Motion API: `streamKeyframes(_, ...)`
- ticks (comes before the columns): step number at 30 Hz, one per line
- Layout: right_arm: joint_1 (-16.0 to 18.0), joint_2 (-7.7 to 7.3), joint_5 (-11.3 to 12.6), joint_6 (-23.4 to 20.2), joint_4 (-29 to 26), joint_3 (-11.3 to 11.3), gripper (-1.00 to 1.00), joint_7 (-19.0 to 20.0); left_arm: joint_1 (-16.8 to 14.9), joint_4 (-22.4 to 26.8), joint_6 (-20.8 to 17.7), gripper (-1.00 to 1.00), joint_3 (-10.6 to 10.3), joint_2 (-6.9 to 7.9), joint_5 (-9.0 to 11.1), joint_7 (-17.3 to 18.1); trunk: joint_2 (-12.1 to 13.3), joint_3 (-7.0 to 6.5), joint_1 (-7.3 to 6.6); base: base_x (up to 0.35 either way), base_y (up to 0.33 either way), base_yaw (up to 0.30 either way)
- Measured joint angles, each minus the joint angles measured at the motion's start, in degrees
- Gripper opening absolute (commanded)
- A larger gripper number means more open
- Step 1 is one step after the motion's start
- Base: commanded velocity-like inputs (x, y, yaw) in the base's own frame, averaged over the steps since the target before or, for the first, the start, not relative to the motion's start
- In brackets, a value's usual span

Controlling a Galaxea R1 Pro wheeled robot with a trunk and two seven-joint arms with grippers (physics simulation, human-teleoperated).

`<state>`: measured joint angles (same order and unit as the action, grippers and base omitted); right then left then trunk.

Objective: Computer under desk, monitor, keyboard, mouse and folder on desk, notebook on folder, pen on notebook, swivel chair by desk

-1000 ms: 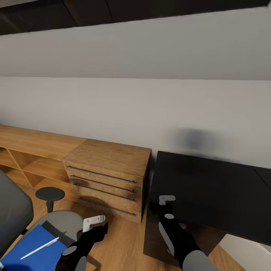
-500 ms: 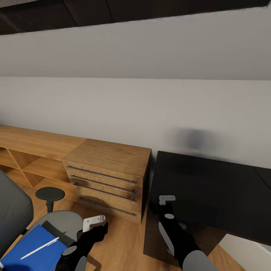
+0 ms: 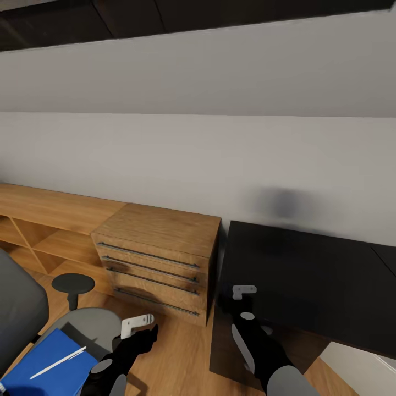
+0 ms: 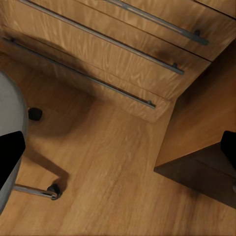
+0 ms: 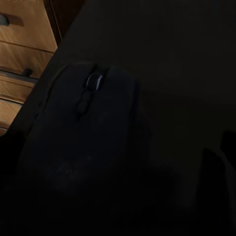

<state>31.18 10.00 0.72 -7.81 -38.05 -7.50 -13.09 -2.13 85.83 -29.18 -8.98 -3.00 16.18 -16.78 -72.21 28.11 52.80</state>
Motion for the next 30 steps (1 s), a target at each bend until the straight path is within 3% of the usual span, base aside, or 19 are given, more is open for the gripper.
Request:
streamKeyframes(21,0.0,0.00,-0.1,0.5,-0.7,0.1,1.00,-0.1,0.0,0.0,0.0,1.00,0.0,-0.09,0.0,0.0,7.6,-3.41,-4.17,0.000,0.000,0.000)
streamKeyframes(25,-0.9,0.00,-0.2,0.5,-5.0,0.2,1.00,-0.2,0.0,0.0,0.0,1.00,0.0,-0.07,0.0,0.0,7.6,-3.41,-4.18,0.000,0.000,0.000)
streamKeyframes(27,-4.9,0.00,-0.2,0.2,-12.7,0.2,1.00,-0.5,0.0,0.0,0.1,1.00,0.0,-0.02,0.0,0.0,7.6,-3.41,-4.18,0.000,0.000,0.000)
streamKeyframes(30,-9.1,0.00,-0.2,-0.3,-20.0,0.1,1.00,-0.6,0.0,0.0,0.2,1.00,-0.1,-0.01,-0.1,0.0,7.6,-3.41,-4.18,0.000,0.000,0.000)
